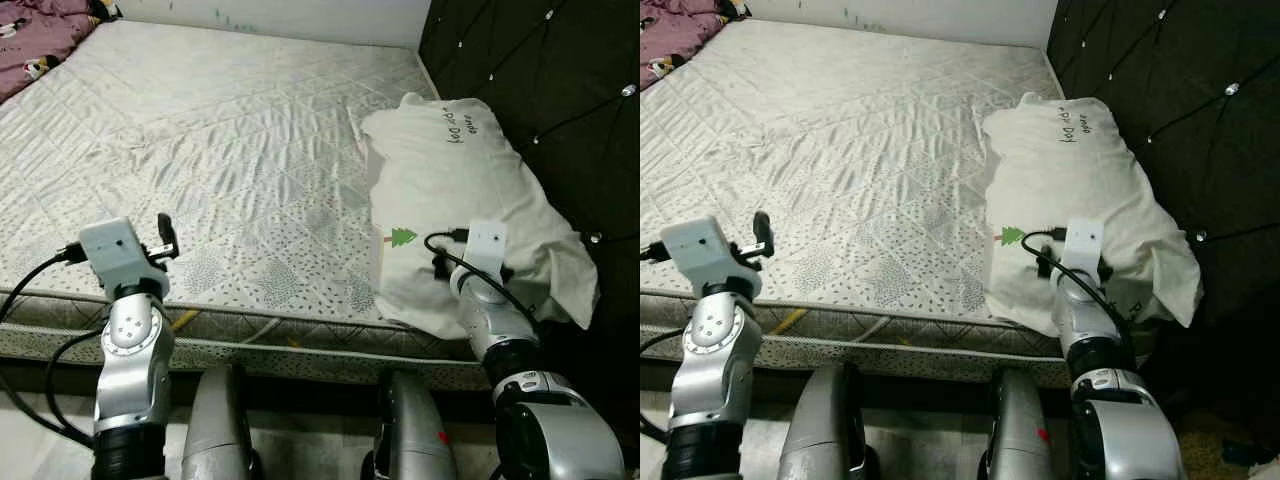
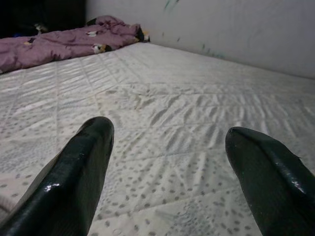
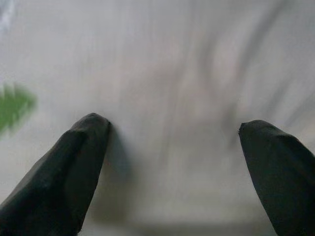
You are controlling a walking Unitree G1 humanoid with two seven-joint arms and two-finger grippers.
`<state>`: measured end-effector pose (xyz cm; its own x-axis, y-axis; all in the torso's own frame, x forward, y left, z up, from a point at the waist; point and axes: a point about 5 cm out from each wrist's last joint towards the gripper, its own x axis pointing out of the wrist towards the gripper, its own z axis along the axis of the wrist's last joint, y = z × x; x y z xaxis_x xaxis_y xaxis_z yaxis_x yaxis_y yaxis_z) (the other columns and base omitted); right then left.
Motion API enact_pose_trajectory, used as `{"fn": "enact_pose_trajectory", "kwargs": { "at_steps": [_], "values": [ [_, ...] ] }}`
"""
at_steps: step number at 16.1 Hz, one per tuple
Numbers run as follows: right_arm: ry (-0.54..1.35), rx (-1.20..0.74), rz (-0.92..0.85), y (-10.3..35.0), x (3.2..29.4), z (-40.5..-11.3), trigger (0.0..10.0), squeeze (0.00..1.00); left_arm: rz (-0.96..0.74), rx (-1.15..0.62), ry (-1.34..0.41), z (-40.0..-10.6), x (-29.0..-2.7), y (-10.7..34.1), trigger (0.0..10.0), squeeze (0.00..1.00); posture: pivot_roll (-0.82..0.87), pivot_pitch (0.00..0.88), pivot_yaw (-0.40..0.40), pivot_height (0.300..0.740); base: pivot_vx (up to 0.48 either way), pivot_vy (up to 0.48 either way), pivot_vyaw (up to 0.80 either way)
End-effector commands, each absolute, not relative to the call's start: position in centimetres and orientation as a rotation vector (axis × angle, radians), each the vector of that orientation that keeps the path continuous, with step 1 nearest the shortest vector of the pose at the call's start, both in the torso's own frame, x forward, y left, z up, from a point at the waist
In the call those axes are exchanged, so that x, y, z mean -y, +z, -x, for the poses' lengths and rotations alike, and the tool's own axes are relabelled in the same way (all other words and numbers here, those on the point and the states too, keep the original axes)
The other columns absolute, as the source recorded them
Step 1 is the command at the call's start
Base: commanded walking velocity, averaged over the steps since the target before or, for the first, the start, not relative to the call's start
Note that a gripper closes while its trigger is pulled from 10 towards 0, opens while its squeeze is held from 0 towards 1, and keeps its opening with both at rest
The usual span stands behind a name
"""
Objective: Clean up the room
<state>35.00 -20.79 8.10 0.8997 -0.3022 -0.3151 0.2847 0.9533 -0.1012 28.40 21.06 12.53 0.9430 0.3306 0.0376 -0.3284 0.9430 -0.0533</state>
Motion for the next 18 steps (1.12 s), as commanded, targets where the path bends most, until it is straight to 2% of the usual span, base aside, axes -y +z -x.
{"fn": "enact_pose_trajectory", "kwargs": {
  "at_steps": [1,3,5,6,7,10,13,18],
  "values": [
    [-0.289,-0.192,0.076,10.9,20.4,-36.2,10.0,1.0,0.046,0.052,0.344,-28.2,-21.3,12.8,10.0,0.0,0.1,0.0,-0.039,0.548,0.0,0.0,0.0],
    [-0.129,0.035,0.102,14.0,17.0,-36.7,10.0,1.0,0.048,0.063,0.328,-27.8,-21.2,12.6,10.0,0.0,0.09,0.0,-0.029,0.548,0.0,0.0,0.0],
    [-0.008,0.119,0.091,15.0,14.2,-36.2,10.0,1.0,0.059,0.083,0.315,-27.5,-20.7,12.8,10.0,0.0,0.09,0.0,-0.026,0.548,0.0,0.0,0.0],
    [0.041,0.143,0.09,15.1,13.2,-35.8,10.0,0.54,0.06,0.088,0.309,-27.5,-20.4,12.9,10.0,0.0,0.09,0.0,-0.026,0.548,0.0,0.0,0.0],
    [0.085,0.138,0.064,14.5,12.1,-35.4,10.0,0.0,0.061,0.088,0.301,-27.8,-20.1,12.9,10.0,0.0,0.1,0.0,-0.04,0.548,0.0,0.0,0.0],
    [0.151,0.117,0.032,13.2,10.5,-34.7,10.0,0.0,0.061,0.092,0.293,-28.4,-19.8,13.0,10.0,0.0,0.1,0.0,-0.043,0.552,0.0,0.0,0.0],
    [0.203,0.149,0.045,14.0,9.2,-35.0,10.0,0.0,0.073,0.093,0.287,-28.5,-19.3,12.9,10.0,0.0,0.11,0.0,-0.051,0.589,0.0,0.0,0.0],
    [0.2,0.168,0.05,14.5,9.0,-35.2,10.0,0.0,0.12,0.085,0.249,-28.8,-18.2,12.7,10.0,0.0,0.09,0.0,-0.048,0.651,0.0,0.0,0.0]
  ]
}}
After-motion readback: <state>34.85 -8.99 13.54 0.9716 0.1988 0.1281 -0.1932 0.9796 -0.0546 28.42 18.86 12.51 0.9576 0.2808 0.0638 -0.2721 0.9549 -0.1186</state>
